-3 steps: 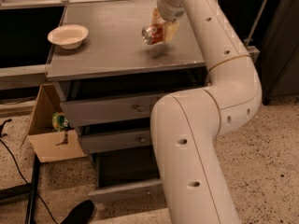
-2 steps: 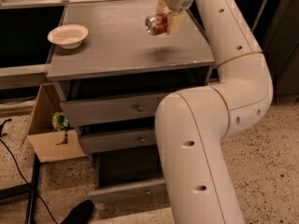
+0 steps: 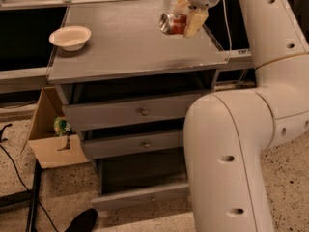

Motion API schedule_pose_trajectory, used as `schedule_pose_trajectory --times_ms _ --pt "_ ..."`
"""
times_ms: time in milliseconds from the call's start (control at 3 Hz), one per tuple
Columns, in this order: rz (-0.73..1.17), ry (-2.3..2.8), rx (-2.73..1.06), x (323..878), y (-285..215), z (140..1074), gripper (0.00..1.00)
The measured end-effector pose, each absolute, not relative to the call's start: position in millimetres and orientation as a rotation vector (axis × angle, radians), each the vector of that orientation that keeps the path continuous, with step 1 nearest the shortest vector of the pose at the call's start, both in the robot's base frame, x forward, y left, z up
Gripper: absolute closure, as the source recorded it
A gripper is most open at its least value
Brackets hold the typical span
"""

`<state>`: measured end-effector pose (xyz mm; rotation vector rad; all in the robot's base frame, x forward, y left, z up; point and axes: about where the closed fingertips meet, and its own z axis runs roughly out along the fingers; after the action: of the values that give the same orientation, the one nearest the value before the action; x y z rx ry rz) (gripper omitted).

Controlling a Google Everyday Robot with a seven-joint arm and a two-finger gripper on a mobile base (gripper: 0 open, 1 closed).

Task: Place coke can into bottom drawer

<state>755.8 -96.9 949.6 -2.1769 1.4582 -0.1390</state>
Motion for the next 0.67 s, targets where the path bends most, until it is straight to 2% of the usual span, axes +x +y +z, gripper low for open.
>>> schedule_pose_trajectory --times_ms 667 --pt "-0.143 1.459 -2.137 763.0 -95.8 949.9 1.0"
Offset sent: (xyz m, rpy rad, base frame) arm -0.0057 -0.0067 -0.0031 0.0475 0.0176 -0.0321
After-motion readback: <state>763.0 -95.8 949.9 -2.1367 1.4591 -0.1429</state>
